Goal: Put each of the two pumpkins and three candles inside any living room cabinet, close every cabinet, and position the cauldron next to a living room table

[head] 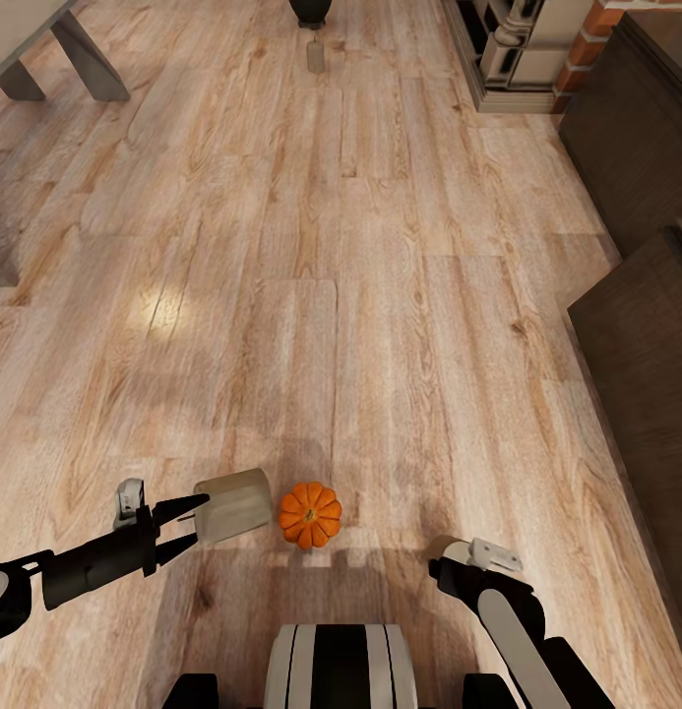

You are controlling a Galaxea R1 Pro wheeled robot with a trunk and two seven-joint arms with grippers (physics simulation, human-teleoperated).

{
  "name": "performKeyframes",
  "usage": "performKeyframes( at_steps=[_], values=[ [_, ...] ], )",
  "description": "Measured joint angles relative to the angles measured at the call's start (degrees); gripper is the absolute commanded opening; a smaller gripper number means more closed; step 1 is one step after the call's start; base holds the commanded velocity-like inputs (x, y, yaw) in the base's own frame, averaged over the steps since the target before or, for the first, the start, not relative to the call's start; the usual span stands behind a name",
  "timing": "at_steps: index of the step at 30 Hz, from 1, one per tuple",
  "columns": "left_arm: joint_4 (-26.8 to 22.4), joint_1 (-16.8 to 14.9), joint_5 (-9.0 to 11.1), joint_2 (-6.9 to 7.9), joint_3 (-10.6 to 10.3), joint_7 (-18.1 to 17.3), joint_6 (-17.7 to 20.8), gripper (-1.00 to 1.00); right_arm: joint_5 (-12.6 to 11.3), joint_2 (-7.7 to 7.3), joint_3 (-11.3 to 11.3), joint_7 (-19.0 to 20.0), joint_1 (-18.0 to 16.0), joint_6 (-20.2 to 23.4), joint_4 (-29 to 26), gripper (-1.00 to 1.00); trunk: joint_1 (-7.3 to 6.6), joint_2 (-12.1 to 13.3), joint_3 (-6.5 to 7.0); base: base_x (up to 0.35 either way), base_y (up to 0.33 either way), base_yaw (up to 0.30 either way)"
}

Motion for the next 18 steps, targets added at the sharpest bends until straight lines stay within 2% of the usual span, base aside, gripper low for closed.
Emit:
performKeyframes(
  at_steps=[8,13,18],
  values=[
    [-0.02,0.00,-0.02,0.00,0.00,0.01,0.00,-1.00,0.13,0.00,-0.13,-0.28,0.00,-0.13,0.00,1.00,0.00,0.00,0.00,0.000,0.000,0.000],
    [0.00,0.00,0.01,0.00,0.00,0.00,0.00,-1.00,3.52,0.30,-0.18,-0.38,0.00,-1.48,0.00,1.00,0.00,0.00,0.00,0.000,0.000,0.000],
    [-0.01,0.00,0.06,0.00,0.00,-0.02,0.00,-1.00,4.42,0.38,-0.18,-0.31,0.00,-1.73,0.00,1.00,0.00,0.00,0.00,0.000,0.000,0.000]
  ],
)
